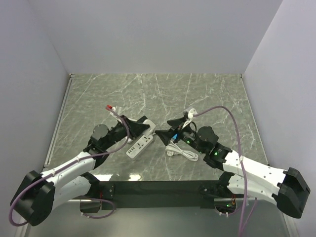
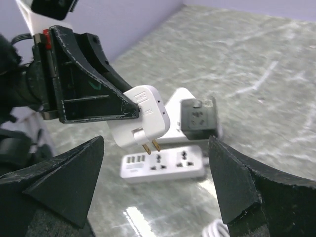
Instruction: Insert the plug
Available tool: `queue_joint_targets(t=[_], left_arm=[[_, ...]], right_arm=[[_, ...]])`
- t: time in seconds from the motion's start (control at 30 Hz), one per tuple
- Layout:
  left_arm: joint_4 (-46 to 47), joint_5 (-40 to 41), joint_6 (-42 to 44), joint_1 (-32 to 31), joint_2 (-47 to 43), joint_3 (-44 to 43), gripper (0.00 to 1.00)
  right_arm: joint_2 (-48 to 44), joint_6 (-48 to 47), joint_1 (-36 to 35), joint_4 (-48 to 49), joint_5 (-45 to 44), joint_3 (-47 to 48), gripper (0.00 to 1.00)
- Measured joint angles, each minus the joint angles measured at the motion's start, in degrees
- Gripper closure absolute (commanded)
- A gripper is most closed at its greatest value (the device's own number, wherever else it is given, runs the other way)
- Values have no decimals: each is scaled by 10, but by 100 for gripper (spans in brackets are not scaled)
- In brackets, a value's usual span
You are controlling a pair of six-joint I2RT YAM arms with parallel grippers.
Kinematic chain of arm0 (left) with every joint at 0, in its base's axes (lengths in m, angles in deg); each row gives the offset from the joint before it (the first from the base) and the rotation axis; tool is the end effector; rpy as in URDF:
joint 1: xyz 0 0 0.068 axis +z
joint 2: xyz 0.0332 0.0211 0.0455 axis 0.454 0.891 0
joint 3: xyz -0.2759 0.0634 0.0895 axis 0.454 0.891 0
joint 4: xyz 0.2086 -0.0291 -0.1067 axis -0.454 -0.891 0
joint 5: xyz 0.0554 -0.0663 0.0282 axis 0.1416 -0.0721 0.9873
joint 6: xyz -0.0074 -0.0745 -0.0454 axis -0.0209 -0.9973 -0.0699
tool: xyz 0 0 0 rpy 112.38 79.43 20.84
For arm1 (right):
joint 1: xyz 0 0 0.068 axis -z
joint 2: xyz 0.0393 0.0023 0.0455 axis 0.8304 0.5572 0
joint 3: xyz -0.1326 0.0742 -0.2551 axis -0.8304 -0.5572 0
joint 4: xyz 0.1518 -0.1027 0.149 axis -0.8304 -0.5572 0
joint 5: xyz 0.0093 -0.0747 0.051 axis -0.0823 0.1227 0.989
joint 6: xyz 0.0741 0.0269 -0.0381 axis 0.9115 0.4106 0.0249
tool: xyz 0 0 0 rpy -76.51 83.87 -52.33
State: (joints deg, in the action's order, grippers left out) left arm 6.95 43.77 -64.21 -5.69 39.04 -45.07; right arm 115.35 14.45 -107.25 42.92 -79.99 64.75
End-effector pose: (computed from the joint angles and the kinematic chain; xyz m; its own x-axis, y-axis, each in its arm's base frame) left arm 0.1696 -0.1407 0.2806 -0.5357 -0.4614 -0.7073 0.5917 0.3925 -0.7042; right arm 0.1390 0.1731 0.3107 -0.2182 0.1916 -0.9569 -0.7506 0.5937 0.2900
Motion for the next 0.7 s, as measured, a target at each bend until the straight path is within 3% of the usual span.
queue_joint_targets(t=[0.43, 0.7], left_arm=[[98, -73, -52, 0, -100, -5, 100], [122, -89, -71, -2, -111, -8, 100]], right_arm=[[15, 117, 41, 203, 198, -45, 11], [38, 158, 45, 295, 265, -45, 23]])
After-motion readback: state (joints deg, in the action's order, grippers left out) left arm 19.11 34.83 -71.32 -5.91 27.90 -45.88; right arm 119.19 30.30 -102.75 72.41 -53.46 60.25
